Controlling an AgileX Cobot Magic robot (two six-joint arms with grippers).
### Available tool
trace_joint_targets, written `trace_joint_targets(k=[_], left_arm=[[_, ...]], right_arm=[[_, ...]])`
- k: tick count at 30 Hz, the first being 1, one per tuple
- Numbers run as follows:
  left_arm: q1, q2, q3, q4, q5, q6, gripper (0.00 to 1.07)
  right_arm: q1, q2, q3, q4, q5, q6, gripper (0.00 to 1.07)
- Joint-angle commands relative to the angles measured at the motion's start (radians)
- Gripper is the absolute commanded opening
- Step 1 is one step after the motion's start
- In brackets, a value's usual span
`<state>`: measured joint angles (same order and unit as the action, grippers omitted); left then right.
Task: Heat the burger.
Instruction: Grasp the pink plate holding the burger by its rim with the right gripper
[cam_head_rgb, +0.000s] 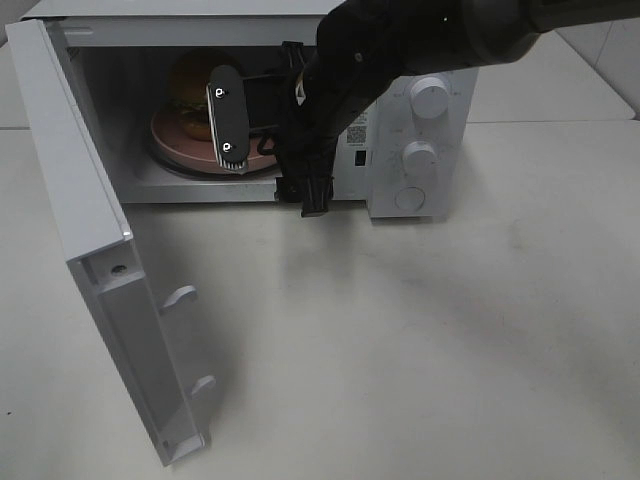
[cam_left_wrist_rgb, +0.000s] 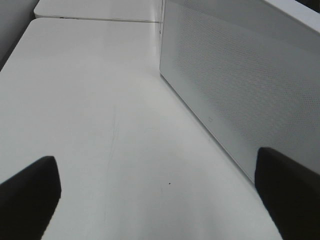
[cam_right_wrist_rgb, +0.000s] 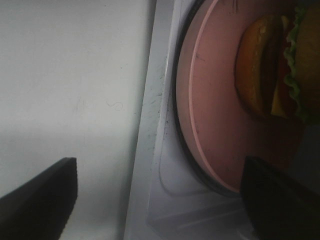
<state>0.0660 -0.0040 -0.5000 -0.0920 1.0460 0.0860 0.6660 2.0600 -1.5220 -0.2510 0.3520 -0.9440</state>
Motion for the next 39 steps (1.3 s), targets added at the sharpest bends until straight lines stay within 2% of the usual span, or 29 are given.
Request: trace_joint_targets(k=[1,5,11,15,26,32,39], left_arm=[[0.001,-0.021,0.003,-0.006,-0.008,-0.006,0.98],[0.001,-0.021,0.003,-0.006,-0.008,-0.006,0.98],[0.001,-0.021,0.003,-0.006,-0.008,-0.006,0.98],[0.001,-0.021,0.003,-0.006,-0.008,-0.006,0.98],[0.001,-0.021,0.003,-0.006,-0.008,-0.006,0.98],[0.001,-0.021,0.003,-0.006,-0.008,-0.006,0.98],[0.001,-0.021,0.003,-0.006,-0.008,-0.006,0.98]], right_arm=[[0.002,0.052,-0.058,0.003,0.000,0.007,0.86],[0.002,0.089,-0.091,0.003,0.002,0.007,0.85],[0.002,0.155,-0.191,0.052,0.050,0.007,0.84],[0.002,0.207,-0.275,0.052,0.101,0.007,0.83],[-0.002,0.294,-0.424,0.055,0.195,0.011,0.81],[-0.025,0.334,-0.482,0.090,0.221,0.012,0.78],[-0.036,0.363,-0.497,0.104,0.224,-0.001,0.75]])
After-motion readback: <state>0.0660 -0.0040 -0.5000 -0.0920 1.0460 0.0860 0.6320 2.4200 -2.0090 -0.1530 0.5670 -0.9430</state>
